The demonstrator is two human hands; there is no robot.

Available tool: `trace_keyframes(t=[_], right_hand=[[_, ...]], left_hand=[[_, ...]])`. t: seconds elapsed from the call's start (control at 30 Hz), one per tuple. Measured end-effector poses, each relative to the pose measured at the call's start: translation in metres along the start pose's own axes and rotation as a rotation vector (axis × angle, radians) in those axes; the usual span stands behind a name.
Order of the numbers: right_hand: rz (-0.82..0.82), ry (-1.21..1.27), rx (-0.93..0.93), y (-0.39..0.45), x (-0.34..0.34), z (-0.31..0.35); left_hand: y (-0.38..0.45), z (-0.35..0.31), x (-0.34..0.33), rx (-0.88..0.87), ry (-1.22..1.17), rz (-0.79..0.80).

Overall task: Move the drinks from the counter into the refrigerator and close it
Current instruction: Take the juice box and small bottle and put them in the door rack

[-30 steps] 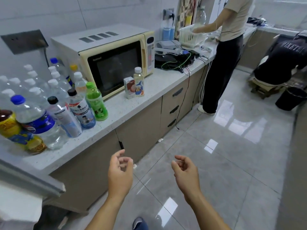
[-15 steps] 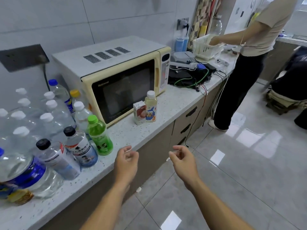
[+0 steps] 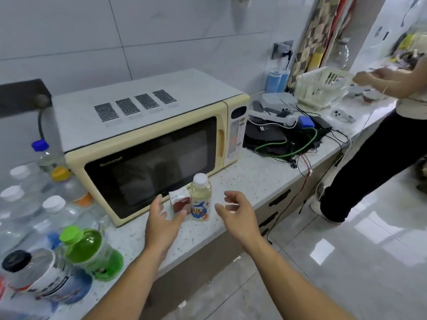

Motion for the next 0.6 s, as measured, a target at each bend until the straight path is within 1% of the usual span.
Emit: trace_keyframes(t=[0.17,0.3,0.37,0.47,0.6], right_hand=[[0.213,-0.085,0.041,0.049,-0.016,-0.009],[0.353,-0.102,0.088,0.067,-0.042,-0.021],[0.368,-0.097,0.111,0.071,-0.049,-0.026],[0.337,-0.071,0.114,0.076,-0.054,-0.032],[0.316,-0.024,0.109,0.075,-0.058,-0.034]], left_hand=[[0.022,0.001,-0.016,0.069,0.077,-0.011],[0.033,0.013,-0.018,0.065,0.185,0.062],[0.038,0.018,-0.018,0.075,0.214,0.069],[0.042,0.023,-0.018,0.074,0.224,0.054],[0.038,0.028,-0.018,0.040,0.173,0.044]])
Point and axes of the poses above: each hand's wrist, its own y-axis towards the middle knuckle, its own x-axis out of the back of the hand, z = x × y, the point moved 3 cm from there along y, towards the middle knuckle, and after that the axes turned 2 degrees about -y, right-handed, at the moved point
